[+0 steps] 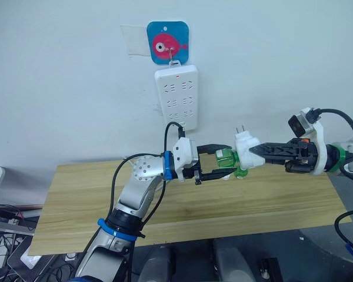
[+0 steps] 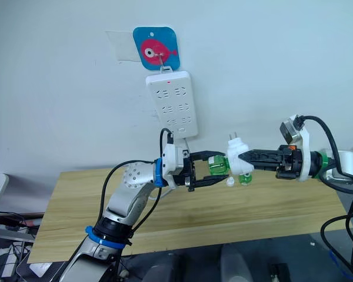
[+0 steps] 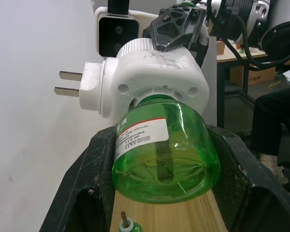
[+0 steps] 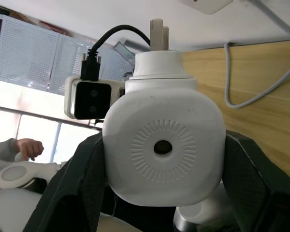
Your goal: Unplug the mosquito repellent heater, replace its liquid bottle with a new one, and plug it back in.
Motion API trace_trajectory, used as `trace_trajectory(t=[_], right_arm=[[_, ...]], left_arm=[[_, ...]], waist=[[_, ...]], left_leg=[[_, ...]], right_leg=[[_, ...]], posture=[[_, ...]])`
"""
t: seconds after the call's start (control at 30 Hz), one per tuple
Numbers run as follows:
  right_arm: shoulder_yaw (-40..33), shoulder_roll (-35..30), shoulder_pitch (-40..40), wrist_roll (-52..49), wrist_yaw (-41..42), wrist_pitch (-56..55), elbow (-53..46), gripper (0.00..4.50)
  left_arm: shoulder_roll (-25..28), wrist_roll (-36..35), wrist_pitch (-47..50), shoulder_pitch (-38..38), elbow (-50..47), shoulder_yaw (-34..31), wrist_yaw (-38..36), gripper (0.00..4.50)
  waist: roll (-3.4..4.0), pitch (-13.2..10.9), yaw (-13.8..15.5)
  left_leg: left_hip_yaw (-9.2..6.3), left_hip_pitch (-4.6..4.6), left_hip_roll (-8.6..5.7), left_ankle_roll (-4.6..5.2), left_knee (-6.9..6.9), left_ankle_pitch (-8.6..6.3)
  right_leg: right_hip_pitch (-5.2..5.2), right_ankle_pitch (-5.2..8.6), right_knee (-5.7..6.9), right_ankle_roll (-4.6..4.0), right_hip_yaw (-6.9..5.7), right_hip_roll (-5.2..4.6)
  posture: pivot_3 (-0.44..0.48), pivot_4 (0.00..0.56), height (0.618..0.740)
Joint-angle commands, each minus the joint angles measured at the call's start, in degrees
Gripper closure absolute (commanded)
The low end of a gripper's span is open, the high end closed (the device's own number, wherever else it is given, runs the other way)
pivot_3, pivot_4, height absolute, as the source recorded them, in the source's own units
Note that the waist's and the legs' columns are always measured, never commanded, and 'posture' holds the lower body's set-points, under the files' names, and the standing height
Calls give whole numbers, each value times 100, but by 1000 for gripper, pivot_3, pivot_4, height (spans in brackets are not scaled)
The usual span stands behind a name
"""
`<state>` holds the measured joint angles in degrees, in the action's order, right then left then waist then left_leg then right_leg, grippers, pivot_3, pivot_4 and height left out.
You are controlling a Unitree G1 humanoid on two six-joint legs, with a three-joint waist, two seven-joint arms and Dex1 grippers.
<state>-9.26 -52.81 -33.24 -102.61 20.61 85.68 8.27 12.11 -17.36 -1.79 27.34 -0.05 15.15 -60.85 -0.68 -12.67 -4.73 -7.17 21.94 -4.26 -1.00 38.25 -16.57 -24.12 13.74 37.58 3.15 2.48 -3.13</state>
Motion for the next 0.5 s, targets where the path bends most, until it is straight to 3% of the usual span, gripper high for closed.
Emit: trace_trajectory(t=[0.03,0.3,0.43,0.5], right_arm=[[328,1,48,-812,-266,-277,-528,1549],[637,-279,180,-1039,2,-322,-661,1549],[661,-398,288,-1039,43,-376,-652,171],[675,-462,355,-1039,69,-437,-682,9]], left_arm=[[-107,-37,-97,85,-298,252,-127,2238],[-115,-133,18,54,-384,215,-123,2238],[-144,-110,2,96,-267,153,-63,2238],[-166,-116,-5,109,-252,128,-36,2238]], waist=[[0,0,0],[0,0,-2],[0,0,-1],[0,0,-3]], left_leg=[[0,0,0,0,0,0],[0,1,-1,0,1,0],[0,1,-1,0,1,0],[0,4,-2,0,3,0]], right_leg=[[0,0,0,0,0,0],[1,0,0,0,0,1],[1,0,-1,0,0,0],[1,0,-2,0,0,0]], posture=[[-169,212,740],[-171,214,740],[-172,215,740],[-175,218,740]])
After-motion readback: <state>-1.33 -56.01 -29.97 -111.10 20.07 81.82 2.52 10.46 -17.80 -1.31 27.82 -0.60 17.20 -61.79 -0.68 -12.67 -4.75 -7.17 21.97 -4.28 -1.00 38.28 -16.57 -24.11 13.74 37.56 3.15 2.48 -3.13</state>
